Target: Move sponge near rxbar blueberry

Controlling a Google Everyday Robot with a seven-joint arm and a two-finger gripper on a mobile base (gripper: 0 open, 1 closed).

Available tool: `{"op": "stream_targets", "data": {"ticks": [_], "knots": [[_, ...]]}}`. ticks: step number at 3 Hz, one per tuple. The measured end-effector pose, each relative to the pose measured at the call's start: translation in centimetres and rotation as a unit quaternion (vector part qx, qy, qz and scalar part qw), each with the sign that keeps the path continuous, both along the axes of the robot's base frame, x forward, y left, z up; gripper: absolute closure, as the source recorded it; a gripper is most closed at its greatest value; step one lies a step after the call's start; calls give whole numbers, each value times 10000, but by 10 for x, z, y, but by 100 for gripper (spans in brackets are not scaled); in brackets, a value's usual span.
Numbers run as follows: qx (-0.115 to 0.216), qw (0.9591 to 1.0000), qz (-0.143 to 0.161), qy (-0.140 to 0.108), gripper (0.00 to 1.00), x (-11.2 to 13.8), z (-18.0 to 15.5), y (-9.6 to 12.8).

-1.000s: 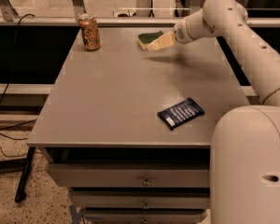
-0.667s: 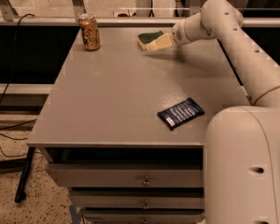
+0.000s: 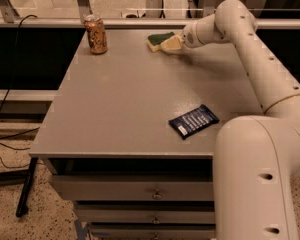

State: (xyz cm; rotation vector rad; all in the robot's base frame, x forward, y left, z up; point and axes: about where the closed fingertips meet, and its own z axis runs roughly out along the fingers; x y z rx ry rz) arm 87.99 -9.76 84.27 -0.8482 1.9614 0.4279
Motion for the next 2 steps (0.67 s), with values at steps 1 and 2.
{"op": "stream_targets", "data": {"ticks": [1, 2], "knots": [[23, 9990, 365, -257, 71, -3, 16, 15], [-195, 9941, 948, -481, 95, -23, 36, 31]]}}
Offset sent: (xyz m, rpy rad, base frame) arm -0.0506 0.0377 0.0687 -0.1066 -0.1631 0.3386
